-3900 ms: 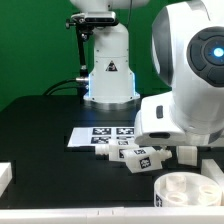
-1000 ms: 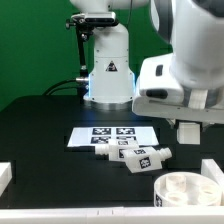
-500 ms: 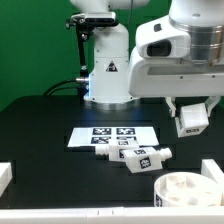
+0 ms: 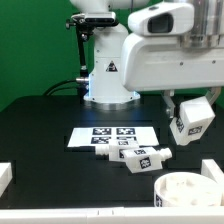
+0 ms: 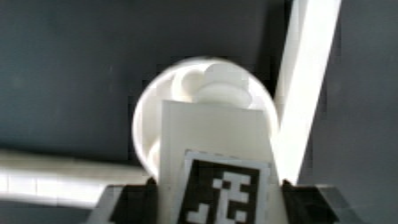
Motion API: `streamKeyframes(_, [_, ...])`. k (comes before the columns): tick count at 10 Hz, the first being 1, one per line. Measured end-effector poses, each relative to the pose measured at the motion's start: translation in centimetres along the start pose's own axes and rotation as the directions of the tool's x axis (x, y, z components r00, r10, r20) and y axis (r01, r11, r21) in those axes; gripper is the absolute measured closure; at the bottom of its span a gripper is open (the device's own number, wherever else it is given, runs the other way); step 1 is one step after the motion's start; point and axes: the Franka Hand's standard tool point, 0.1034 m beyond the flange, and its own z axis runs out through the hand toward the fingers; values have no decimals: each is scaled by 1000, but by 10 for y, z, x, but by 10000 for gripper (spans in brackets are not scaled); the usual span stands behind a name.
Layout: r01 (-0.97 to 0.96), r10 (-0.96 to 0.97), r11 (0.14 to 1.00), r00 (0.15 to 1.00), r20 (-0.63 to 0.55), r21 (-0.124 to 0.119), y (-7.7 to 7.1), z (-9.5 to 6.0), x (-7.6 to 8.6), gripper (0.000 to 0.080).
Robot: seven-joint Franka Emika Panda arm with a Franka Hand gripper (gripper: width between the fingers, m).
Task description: Assemble stool
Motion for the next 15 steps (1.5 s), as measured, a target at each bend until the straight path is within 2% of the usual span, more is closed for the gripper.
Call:
streamKeyframes(1, [-17, 18, 1000, 991, -132, 4, -4, 3, 5, 474])
streamKeyframes(2, [-11, 12, 1000, 989, -145, 4, -4, 10, -8, 474])
streamKeyframes(3, [-6, 6, 1000, 967, -253, 2, -1, 9, 3, 474])
streamKeyframes(4, [-3, 2, 1000, 937, -348, -3, 3, 17, 7, 474])
streamKeyframes(5, [6, -10, 1000, 921, -390, -11, 2, 20, 12, 474])
streamKeyframes(6, [52, -65, 998, 899, -434, -42, 2, 15, 21, 474])
streamKeyframes(7, [60, -80, 997, 858, -507, -56, 7, 8, 27, 474])
streamKeyframes(8, [53, -74, 997, 842, -534, -54, 6, 13, 23, 474])
streamKeyframes(10, [63, -82, 997, 854, -513, -53, 1, 17, 21, 474])
streamKeyframes(11, [99, -123, 992, 854, -505, -74, -8, 20, 20, 474])
streamKeyframes(12, [152, -196, 980, 848, -492, -129, 1, 20, 20, 474])
streamKeyframes(13, [175, -235, 971, 831, -504, -163, 8, 22, 22, 474])
streamKeyframes(14, [199, -266, 963, 812, -519, -181, 1, 25, 23, 474])
streamKeyframes(15, [199, -264, 964, 816, -514, -179, 1, 26, 23, 474])
